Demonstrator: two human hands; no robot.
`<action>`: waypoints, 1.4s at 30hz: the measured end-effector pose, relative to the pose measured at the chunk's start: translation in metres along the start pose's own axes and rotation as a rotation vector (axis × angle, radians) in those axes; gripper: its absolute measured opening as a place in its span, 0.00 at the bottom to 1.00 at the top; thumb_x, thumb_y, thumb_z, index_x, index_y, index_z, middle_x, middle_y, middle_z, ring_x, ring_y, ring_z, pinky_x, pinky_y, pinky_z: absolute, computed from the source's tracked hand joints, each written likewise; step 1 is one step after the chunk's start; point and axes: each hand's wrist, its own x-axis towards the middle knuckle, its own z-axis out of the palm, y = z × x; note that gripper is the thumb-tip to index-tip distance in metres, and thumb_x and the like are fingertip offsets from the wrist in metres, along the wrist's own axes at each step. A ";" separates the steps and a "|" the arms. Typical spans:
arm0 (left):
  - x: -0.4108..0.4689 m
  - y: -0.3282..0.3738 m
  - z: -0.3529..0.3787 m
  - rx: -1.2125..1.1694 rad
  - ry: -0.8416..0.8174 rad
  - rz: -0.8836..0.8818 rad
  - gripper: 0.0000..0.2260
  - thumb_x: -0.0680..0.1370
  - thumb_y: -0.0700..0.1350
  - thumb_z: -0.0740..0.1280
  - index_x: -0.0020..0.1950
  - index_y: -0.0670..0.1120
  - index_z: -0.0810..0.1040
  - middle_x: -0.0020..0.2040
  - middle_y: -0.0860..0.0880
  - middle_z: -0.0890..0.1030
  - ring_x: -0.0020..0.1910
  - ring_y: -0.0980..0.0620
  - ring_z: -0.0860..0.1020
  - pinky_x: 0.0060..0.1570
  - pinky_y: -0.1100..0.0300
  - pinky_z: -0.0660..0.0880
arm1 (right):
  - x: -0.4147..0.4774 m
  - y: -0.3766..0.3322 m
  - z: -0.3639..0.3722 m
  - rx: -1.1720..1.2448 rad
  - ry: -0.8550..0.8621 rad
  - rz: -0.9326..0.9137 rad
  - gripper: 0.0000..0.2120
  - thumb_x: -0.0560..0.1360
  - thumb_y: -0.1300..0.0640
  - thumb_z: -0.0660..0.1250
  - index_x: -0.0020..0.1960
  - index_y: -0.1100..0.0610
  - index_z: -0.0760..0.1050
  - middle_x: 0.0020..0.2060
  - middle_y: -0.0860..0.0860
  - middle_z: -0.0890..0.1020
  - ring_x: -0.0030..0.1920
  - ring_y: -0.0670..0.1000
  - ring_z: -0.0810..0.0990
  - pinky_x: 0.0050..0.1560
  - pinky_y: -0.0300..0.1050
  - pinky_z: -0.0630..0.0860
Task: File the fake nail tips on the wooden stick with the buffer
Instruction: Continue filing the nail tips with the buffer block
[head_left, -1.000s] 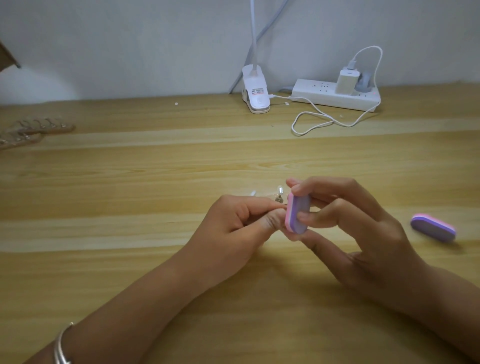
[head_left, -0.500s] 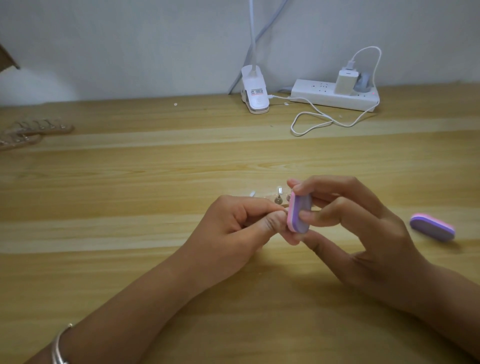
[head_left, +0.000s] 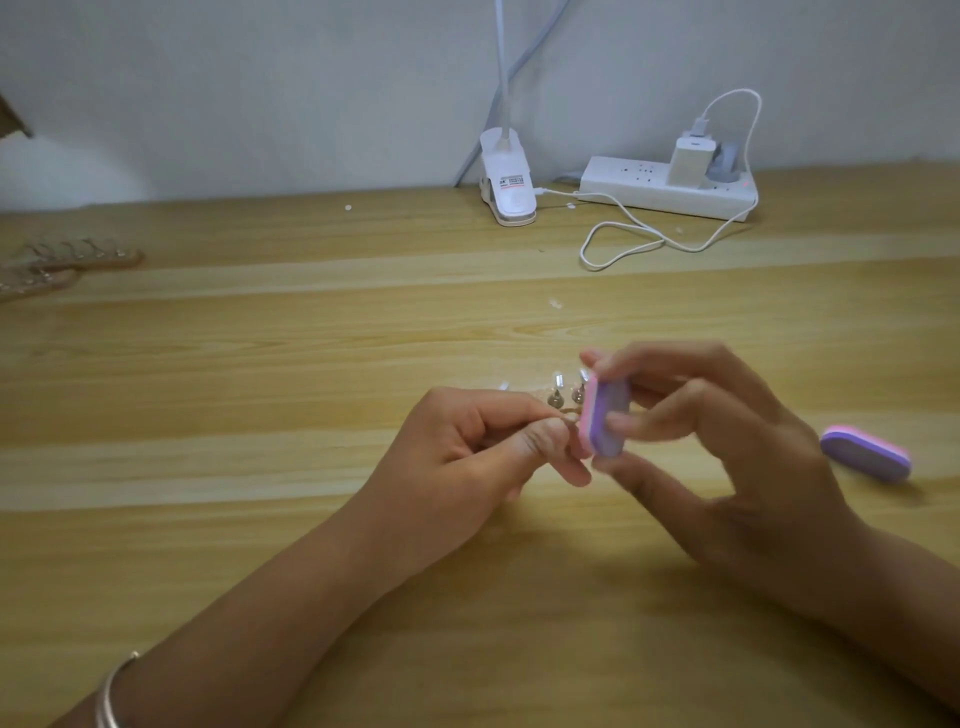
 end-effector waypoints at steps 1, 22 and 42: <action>0.001 0.000 0.000 0.005 0.019 -0.007 0.10 0.79 0.40 0.64 0.46 0.39 0.84 0.36 0.51 0.84 0.28 0.57 0.69 0.30 0.67 0.67 | 0.001 0.004 -0.003 0.034 0.055 0.044 0.05 0.76 0.62 0.70 0.49 0.63 0.76 0.60 0.57 0.76 0.65 0.58 0.79 0.61 0.52 0.78; 0.000 -0.004 0.000 0.193 0.167 -0.020 0.08 0.77 0.47 0.66 0.43 0.50 0.85 0.37 0.53 0.85 0.38 0.47 0.81 0.40 0.52 0.75 | 0.119 0.103 0.015 -0.584 -0.594 0.462 0.07 0.79 0.52 0.69 0.55 0.54 0.80 0.43 0.46 0.74 0.53 0.53 0.76 0.48 0.48 0.72; 0.000 0.000 -0.001 0.122 0.070 0.029 0.10 0.81 0.42 0.60 0.45 0.44 0.81 0.37 0.59 0.79 0.33 0.65 0.75 0.34 0.76 0.67 | 0.051 0.006 -0.025 0.368 -0.406 0.486 0.06 0.77 0.53 0.68 0.46 0.56 0.80 0.40 0.53 0.82 0.42 0.55 0.80 0.44 0.47 0.76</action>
